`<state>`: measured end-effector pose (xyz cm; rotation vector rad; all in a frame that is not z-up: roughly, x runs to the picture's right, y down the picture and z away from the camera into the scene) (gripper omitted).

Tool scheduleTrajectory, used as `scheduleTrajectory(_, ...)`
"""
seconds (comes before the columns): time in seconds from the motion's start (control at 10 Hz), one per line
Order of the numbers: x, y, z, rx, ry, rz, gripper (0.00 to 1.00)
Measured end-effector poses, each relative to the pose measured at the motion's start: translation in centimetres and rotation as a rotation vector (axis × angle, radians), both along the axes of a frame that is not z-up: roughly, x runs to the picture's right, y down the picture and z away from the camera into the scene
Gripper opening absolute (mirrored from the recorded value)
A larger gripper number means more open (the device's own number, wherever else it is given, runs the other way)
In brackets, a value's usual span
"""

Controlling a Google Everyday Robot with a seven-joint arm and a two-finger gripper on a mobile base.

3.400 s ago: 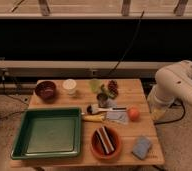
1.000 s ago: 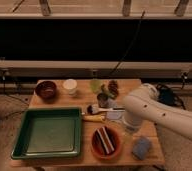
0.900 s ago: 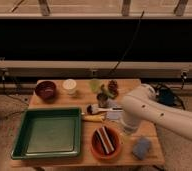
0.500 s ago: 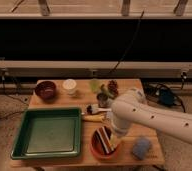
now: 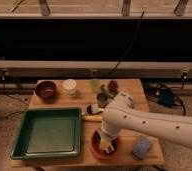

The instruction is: Wipe table surface with eraser

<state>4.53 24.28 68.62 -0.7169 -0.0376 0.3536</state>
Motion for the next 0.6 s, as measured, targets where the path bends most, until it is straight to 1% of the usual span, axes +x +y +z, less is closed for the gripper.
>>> scheduleTrajectory(0.2,-0.53,-0.02,0.30,0.014,-0.008,-0.009,0.65)
scheduleTrajectory(0.6,-0.53,-0.01,0.30,0.014,-0.008,-0.009,0.65)
